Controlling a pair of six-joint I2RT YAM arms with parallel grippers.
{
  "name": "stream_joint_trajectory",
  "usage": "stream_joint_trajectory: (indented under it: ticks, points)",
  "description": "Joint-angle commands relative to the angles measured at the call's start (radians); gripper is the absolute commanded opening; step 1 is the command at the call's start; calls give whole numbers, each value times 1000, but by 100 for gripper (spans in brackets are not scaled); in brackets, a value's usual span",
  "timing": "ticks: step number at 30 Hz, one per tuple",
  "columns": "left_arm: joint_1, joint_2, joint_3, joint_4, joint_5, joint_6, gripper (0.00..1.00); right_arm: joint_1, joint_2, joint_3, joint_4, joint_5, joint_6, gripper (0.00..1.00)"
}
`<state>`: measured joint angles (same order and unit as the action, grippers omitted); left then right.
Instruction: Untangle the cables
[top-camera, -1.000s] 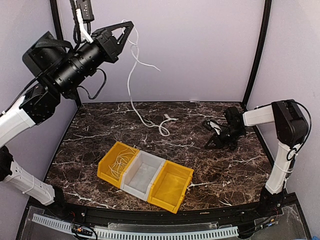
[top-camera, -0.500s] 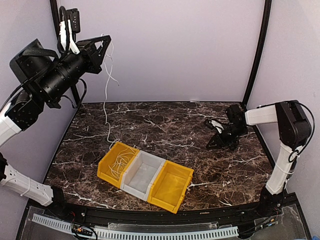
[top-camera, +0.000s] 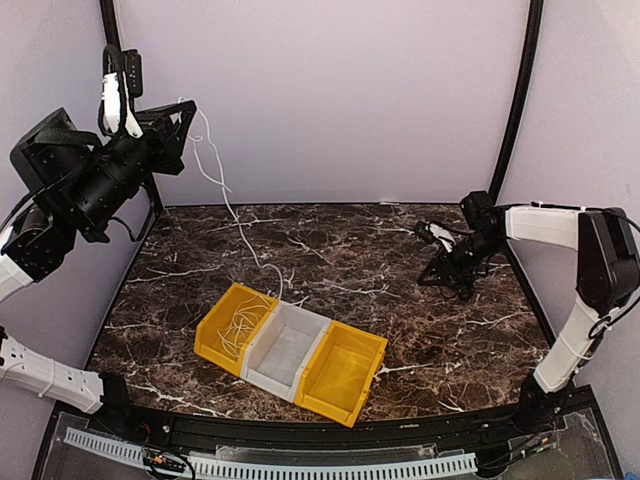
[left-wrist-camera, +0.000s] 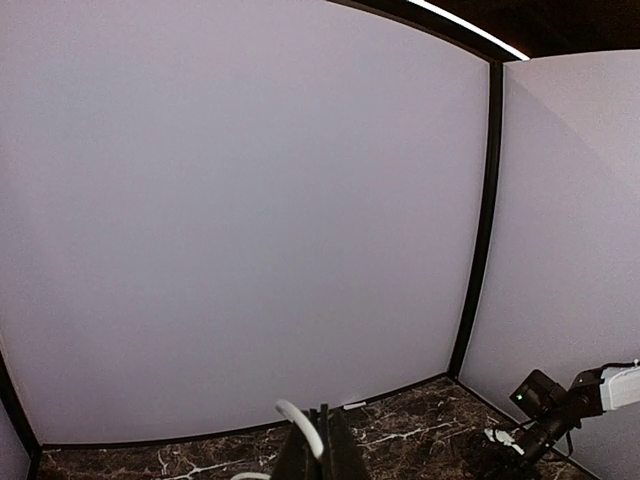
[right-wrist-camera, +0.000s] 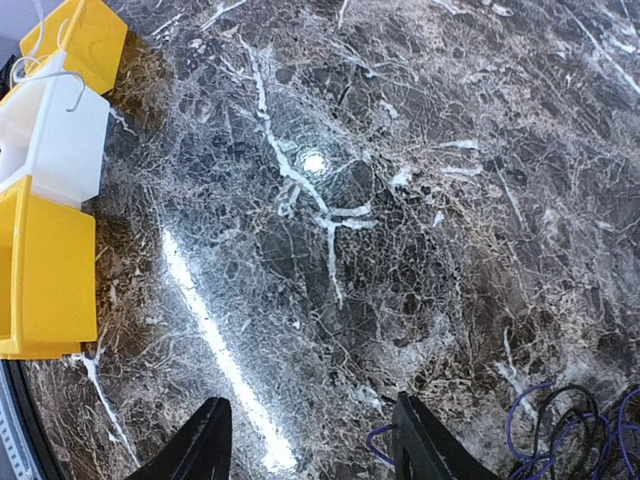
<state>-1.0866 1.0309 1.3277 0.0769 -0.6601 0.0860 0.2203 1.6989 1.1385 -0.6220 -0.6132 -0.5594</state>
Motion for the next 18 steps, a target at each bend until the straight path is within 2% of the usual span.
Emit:
stream_joint_trajectory:
  ticks: [1, 12, 18]
  points:
    - [-2, -15, -7, 24, -12, 12, 0, -4, -76, 25, -57, 0, -27, 57]
    - [-2, 49, 116, 28, 14, 112, 0, -5, -187, -133, 49, -21, -19, 60]
    - [-1, 99, 225, 47, 5, 257, 0, -4, -200, -235, 125, -22, -15, 61]
